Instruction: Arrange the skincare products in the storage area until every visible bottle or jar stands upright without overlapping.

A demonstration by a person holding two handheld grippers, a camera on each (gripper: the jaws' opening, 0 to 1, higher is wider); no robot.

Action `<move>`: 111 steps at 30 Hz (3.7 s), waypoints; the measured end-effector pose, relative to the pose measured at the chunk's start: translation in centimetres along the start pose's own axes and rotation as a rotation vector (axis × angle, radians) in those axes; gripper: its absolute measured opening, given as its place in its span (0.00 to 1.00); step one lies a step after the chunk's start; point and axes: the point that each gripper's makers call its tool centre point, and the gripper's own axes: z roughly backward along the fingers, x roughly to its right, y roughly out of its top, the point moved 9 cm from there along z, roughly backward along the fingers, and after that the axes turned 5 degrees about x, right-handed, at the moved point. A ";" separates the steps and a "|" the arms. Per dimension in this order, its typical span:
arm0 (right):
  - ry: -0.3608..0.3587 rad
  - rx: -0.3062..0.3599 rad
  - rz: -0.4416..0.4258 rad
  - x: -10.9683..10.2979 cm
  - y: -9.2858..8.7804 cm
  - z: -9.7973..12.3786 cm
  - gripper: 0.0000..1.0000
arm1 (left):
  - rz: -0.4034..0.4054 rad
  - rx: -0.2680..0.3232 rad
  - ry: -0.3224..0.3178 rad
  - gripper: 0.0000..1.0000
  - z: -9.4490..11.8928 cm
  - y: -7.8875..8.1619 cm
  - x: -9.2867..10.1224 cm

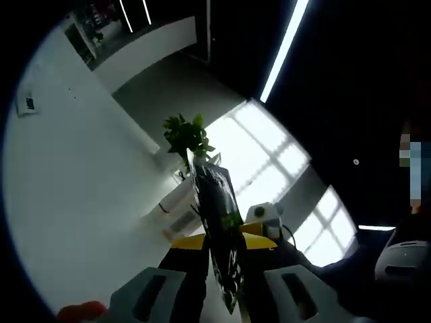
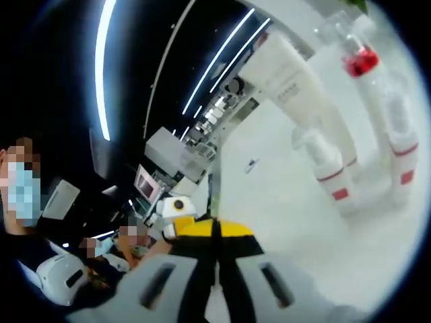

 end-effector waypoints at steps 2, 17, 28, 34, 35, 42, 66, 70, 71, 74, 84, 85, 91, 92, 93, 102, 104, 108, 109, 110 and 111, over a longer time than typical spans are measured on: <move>0.001 -0.002 -0.001 0.0 -0.1 0.0 0.00 | -0.007 -0.002 0.004 0.14 0.1 0.0 0.0; 0.019 -0.015 0.017 0.0 -0.1 0.0 0.00 | 0.027 -0.030 0.006 0.01 0.4 0.0 0.3; 0.007 -0.029 0.069 0.8 -0.1 -0.1 0.00 | -0.007 -0.037 0.074 0.00 0.2 -0.2 0.6; 0.004 -0.047 0.127 1.2 -0.1 -0.1 0.03 | 0.032 -0.032 0.090 0.00 0.2 -0.4 0.4; 0.003 -0.048 0.134 1.2 -0.1 -0.1 0.04 | 0.032 -0.030 0.093 0.00 0.1 -0.4 0.4; -0.027 -0.045 0.185 1.7 -0.1 0.2 0.20 | 0.046 -0.025 0.104 0.00 -0.1 -0.5 0.5; -0.077 0.019 0.177 2.6 0.0 3.7 0.24 | 0.043 0.003 0.135 0.00 -0.6 -0.3 -0.2; -0.077 0.015 0.189 2.5 -0.1 3.9 0.24 | 0.044 -0.003 0.141 0.00 -0.7 -0.4 -0.3; -0.077 0.018 0.196 2.4 -0.1 3.9 0.24 | 0.045 -0.003 0.142 0.00 -0.7 -0.5 -0.4; -0.083 0.018 0.234 2.0 0.1 4.1 0.29 | 0.051 -0.008 0.149 0.00 -0.9 -0.5 -0.5; -0.115 -0.002 0.334 1.2 -0.5 5.2 0.39 | 0.063 -0.016 0.209 0.00 -1.0 -0.7 -1.5; -0.115 -0.006 0.339 1.2 -0.6 5.2 0.39 | 0.066 -0.018 0.213 0.00 -1.0 -0.8 -1.6; -0.114 -0.019 0.374 0.7 -0.8 5.4 0.45 | 0.069 -0.022 0.264 0.00 -1.1 -0.9 -2.3; -0.116 -0.021 0.379 0.7 -0.9 5.3 0.48 | 0.063 -0.024 0.270 0.00 -1.1 -0.9 -2.3; -0.120 -0.026 0.389 0.8 -1.0 5.3 0.49 | 0.062 -0.025 0.275 0.00 -1.1 -0.9 -2.4; -0.133 -0.051 0.413 1.1 -1.3 5.5 0.62 | 0.016 -0.044 0.328 0.00 -1.4 -1.0 -2.8; -0.139 -0.059 0.418 1.1 -1.4 5.6 0.67 | 0.007 -0.045 0.339 0.00 -1.5 -1.1 -2.9; -0.158 -0.057 0.431 1.1 -1.3 6.1 0.76 | -0.005 -0.049 0.357 0.00 -1.8 -1.1 -3.1; -0.156 -0.057 0.431 1.1 -1.3 6.3 0.75 | -0.006 -0.050 0.358 0.00 -1.8 -1.1 -3.2; -0.155 -0.058 0.429 1.1 -1.3 6.3 0.75 | -0.007 -0.050 0.361 0.00 -1.9 -1.2 -3.2; -0.154 -0.059 0.428 1.1 -1.3 6.4 0.74 | -0.012 -0.050 0.367 0.00 -2.0 -1.2 -3.3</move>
